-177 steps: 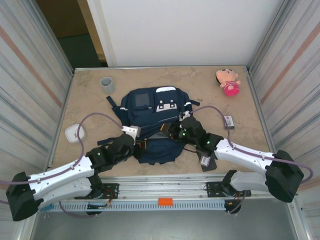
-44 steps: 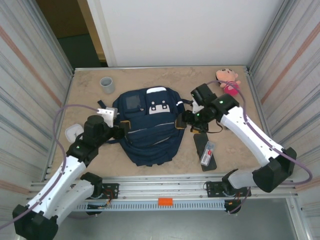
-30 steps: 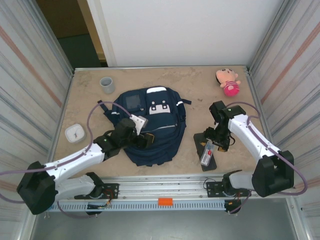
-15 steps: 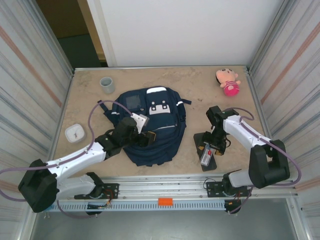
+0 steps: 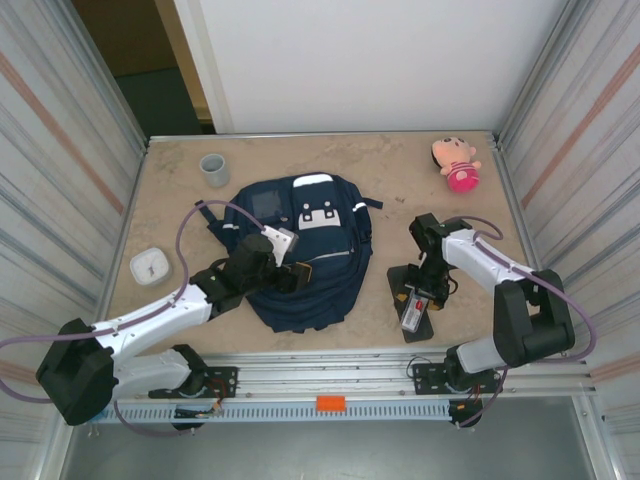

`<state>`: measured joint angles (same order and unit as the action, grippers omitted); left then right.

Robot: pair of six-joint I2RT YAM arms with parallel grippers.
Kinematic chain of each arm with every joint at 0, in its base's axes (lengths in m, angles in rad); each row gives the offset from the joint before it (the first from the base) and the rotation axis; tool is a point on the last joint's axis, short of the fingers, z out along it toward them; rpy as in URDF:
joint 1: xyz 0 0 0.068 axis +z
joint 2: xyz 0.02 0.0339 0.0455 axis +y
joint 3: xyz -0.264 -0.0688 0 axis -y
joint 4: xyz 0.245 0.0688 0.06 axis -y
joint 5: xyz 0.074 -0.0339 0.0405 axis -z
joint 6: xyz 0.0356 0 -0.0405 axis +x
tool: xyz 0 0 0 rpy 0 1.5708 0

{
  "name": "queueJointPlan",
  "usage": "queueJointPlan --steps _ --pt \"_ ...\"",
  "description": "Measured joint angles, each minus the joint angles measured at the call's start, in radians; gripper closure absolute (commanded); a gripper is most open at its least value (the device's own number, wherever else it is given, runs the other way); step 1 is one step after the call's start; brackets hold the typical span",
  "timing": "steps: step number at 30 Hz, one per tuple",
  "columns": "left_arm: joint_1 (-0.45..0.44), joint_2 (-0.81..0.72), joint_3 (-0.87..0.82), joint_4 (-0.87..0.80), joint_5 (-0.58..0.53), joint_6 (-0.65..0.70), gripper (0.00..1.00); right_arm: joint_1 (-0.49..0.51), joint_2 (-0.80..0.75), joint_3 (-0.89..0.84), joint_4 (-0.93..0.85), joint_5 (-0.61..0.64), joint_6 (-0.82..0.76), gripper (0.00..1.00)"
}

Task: Pack books, pencil case, and school supplies into a backpack

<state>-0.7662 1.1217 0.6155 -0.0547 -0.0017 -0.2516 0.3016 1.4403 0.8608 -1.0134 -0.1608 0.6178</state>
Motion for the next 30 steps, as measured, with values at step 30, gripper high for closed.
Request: queueJointPlan --steps 30 --pt "0.000 -0.027 0.006 -0.030 -0.034 0.045 0.27 0.058 0.016 0.077 -0.046 0.060 -0.001 0.60"
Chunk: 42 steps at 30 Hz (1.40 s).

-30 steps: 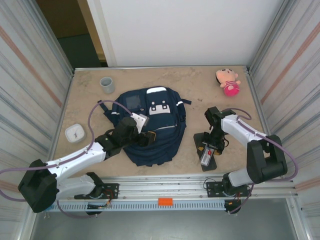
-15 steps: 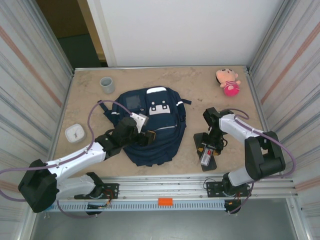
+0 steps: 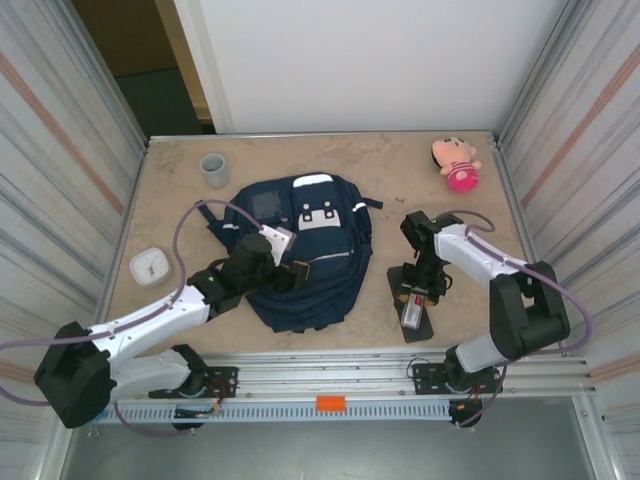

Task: Pack books, pencil case, and school supplies into a backpack

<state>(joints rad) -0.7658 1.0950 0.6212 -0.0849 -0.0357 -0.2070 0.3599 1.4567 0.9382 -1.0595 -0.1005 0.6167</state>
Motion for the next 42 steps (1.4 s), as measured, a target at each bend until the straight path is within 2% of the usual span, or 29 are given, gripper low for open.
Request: queueJointPlan --steps 3,6,10,14,20,32,35,39,42 --pt "0.011 -0.032 0.018 -0.040 0.032 0.104 0.27 0.019 -0.109 0.041 0.034 -0.020 0.000 0.63" --pt "0.042 -0.084 0.035 -0.075 0.113 0.242 0.26 0.034 -0.262 0.033 0.136 -0.066 0.003 0.65" --pt "0.053 -0.117 0.064 -0.128 0.202 0.448 0.24 0.038 -0.479 -0.076 0.351 -0.138 0.031 0.67" --pt "0.053 -0.080 0.093 -0.196 0.223 0.628 0.16 0.039 -0.609 -0.191 0.511 -0.171 0.064 0.67" --pt "0.116 0.033 0.139 -0.300 0.248 0.802 0.16 0.039 -0.661 -0.253 0.647 -0.215 0.088 0.66" --pt "0.137 0.156 0.147 -0.273 0.248 0.894 0.14 0.073 -0.639 -0.254 0.718 -0.242 0.086 0.67" --pt "0.137 0.191 0.150 -0.256 0.244 0.901 0.30 0.079 -0.636 -0.254 0.721 -0.241 0.086 0.67" --pt "0.131 0.211 0.151 -0.259 0.238 0.907 0.70 0.081 -0.635 -0.254 0.720 -0.241 0.085 0.67" --pt "0.124 0.190 0.158 -0.262 0.235 0.906 0.86 0.082 -0.636 -0.254 0.719 -0.238 0.084 0.67"
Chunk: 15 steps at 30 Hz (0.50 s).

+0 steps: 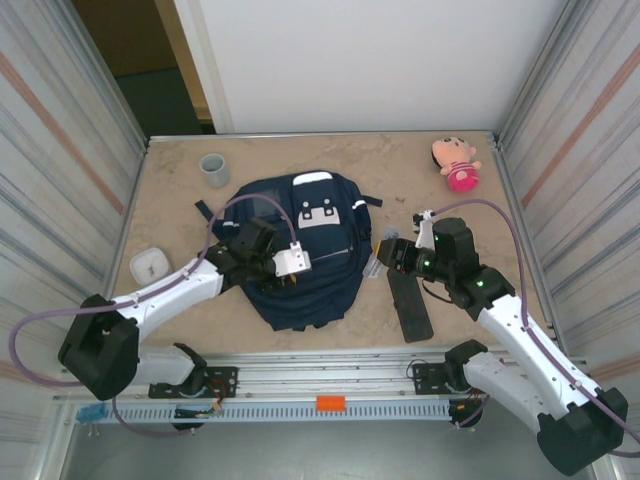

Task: Pack books, pencil case, and school supplies into a backpack

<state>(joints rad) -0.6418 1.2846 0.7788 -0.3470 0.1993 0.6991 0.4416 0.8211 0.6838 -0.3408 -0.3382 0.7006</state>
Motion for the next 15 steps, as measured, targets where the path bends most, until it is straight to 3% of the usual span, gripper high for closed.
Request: queueJointPlan --steps 4,10,15 --pt "-0.002 -0.077 0.021 0.000 -0.024 -0.029 0.96 0.000 0.000 0.000 -0.007 0.000 -0.002 0.68" --pt "-0.002 -0.171 0.080 0.006 -0.081 -0.117 1.00 0.011 0.000 -0.002 -0.011 0.000 0.034 0.68" --pt "-0.002 -0.159 0.123 0.008 -0.101 -0.237 1.00 0.080 0.002 -0.002 -0.008 0.000 0.162 0.66"
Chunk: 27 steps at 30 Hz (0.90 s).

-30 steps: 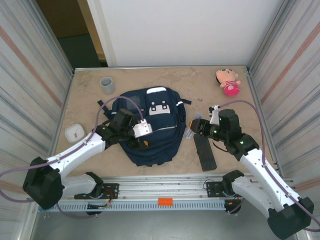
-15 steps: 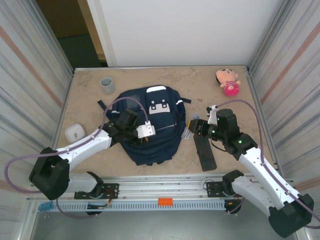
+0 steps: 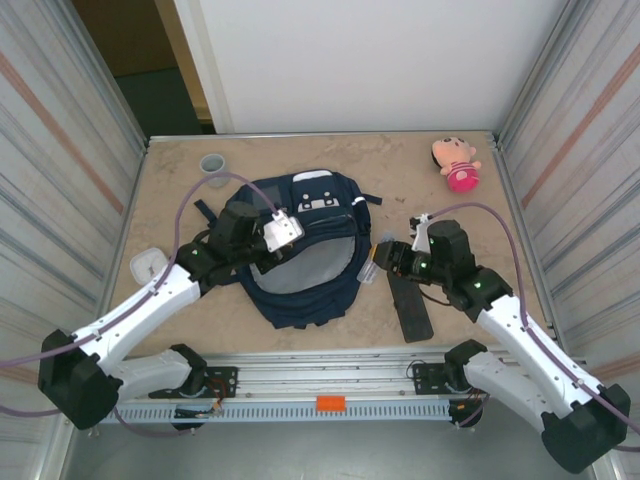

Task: Pack books, pencil case, and school supplies into a backpack

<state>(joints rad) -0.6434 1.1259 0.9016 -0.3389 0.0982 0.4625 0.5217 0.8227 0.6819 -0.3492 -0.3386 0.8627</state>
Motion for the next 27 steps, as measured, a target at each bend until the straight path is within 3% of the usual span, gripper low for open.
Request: queueJointPlan --steps 4,11,20,27 --pt "0.000 0.019 0.023 0.008 -0.007 -0.082 1.00 0.104 0.033 -0.009 0.044 0.005 0.129 0.66" --pt "0.003 0.024 0.048 0.032 -0.011 -0.166 1.00 0.245 0.277 -0.009 0.235 0.021 0.364 0.65" --pt "0.023 0.016 0.052 0.059 -0.001 -0.211 0.99 0.270 0.576 0.033 0.558 0.085 0.599 0.65" --pt "0.060 -0.004 0.052 0.085 0.037 -0.257 0.99 0.270 0.698 0.101 0.649 0.163 0.686 0.61"
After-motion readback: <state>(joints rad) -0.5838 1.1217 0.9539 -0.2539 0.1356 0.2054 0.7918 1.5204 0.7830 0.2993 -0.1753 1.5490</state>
